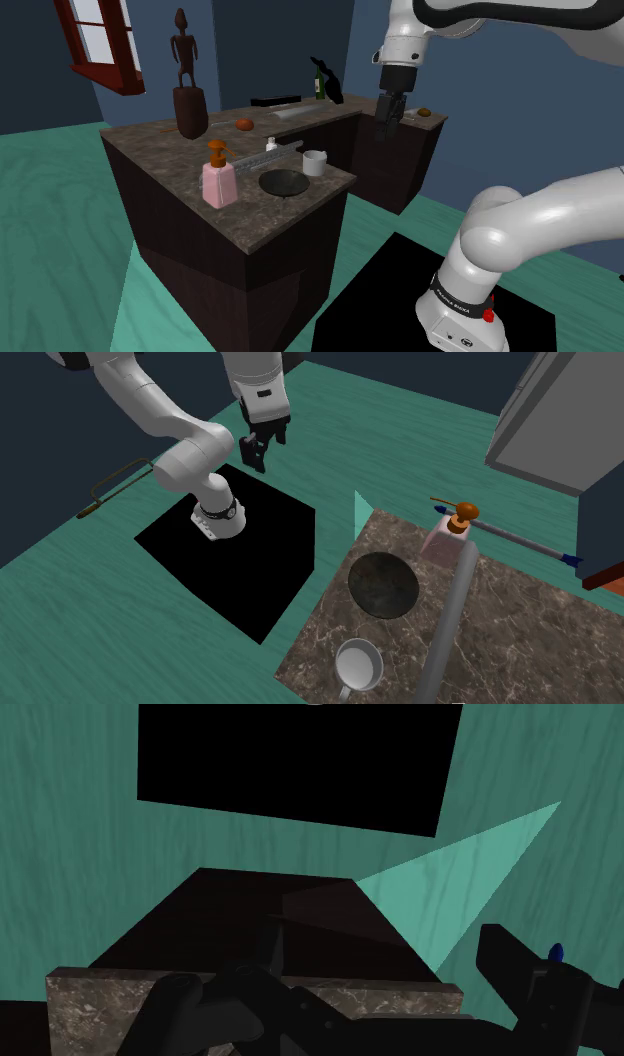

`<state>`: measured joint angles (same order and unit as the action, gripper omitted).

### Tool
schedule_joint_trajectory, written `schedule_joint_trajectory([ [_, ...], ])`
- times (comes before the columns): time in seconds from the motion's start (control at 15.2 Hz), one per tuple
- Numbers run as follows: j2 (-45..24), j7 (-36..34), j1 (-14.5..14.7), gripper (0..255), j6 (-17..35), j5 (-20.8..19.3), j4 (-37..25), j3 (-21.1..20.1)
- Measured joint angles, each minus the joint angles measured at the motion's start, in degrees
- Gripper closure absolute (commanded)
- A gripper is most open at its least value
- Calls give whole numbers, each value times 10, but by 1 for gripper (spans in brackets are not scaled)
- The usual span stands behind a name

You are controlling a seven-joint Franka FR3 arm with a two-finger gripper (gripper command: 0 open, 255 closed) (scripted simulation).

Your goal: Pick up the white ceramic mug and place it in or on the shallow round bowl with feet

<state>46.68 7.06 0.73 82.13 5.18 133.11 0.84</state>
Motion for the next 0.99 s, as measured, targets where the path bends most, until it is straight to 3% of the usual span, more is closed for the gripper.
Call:
schedule_joint_trajectory([
  [0.4, -54, 25, -6, 0, 66, -20, 9, 14],
  [0.99, -219, 67, -17, 0, 211, -50, -24, 41],
])
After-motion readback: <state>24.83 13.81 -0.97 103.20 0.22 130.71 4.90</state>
